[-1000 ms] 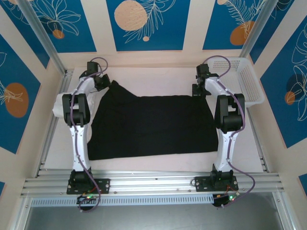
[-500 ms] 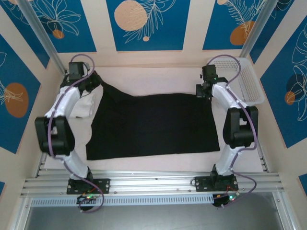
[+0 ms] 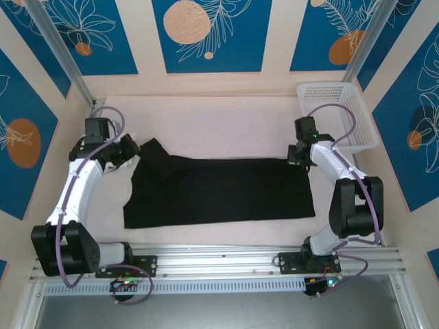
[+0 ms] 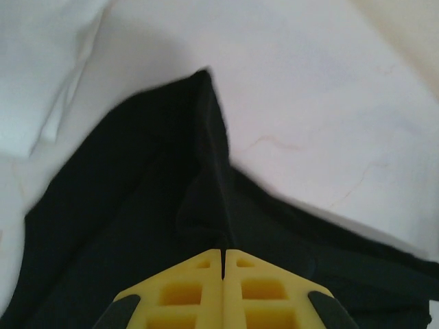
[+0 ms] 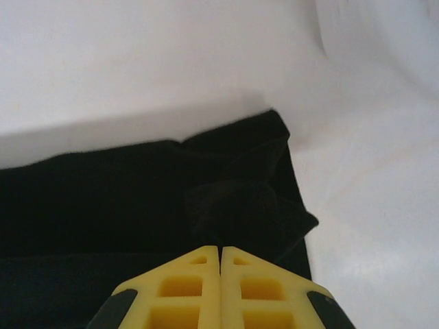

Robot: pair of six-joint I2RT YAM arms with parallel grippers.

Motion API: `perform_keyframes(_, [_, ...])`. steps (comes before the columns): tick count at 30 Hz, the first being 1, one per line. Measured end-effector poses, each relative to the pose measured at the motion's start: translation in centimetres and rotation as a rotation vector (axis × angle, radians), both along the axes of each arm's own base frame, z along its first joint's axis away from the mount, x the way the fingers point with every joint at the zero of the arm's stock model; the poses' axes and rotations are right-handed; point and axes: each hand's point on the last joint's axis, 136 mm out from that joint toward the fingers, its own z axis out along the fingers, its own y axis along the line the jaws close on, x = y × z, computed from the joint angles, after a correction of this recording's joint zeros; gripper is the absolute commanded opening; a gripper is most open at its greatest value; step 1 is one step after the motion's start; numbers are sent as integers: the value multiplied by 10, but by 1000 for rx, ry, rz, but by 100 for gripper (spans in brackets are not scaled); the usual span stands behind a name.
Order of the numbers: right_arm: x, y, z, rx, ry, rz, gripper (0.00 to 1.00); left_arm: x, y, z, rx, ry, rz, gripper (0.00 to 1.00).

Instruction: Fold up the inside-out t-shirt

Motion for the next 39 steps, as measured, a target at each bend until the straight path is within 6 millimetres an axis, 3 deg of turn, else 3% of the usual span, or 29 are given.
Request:
perform_keyframes(6, [-32,-2,-22,21,72,-80,2,-49,-5,-35,2,100,-27,0])
perform_keyframes(11, [-56,-1,-32,31,92,-117,24,-88,-7,-71,-2,183,-32,0])
perform_keyframes(13, [-60,-1,-26,32,63,-123,34,-99,-9,-87,-8,226,-32,0])
perform_keyframes(16, [-56,11,-6,27,-47,-56,43,-103,-9,-94,-13,251,-33,0])
perform_keyframes(17, [-54,23,2,30,-94,-1,45,-102,-9,-94,-12,246,-33,0])
perform_keyframes(20, [-51,87,29,102,-247,241,56,-100,-10,-92,-20,241,-37,0])
perform_keyframes(23, [-60,171,44,203,-347,517,62,-98,-14,-93,-42,251,-49,0])
perform_keyframes(28, [-91,307,30,278,-382,908,67,-95,-18,-90,-67,246,-62,0])
perform_keyframes(31, [-102,371,16,294,-405,1053,67,-94,-19,-89,-76,241,-66,0])
perform_keyframes(36, [-115,442,-10,316,-460,1196,55,-91,-20,-82,-93,225,-67,0])
perform_keyframes(39, [-115,461,-28,318,-465,1219,48,-86,-20,-75,-101,204,-71,0])
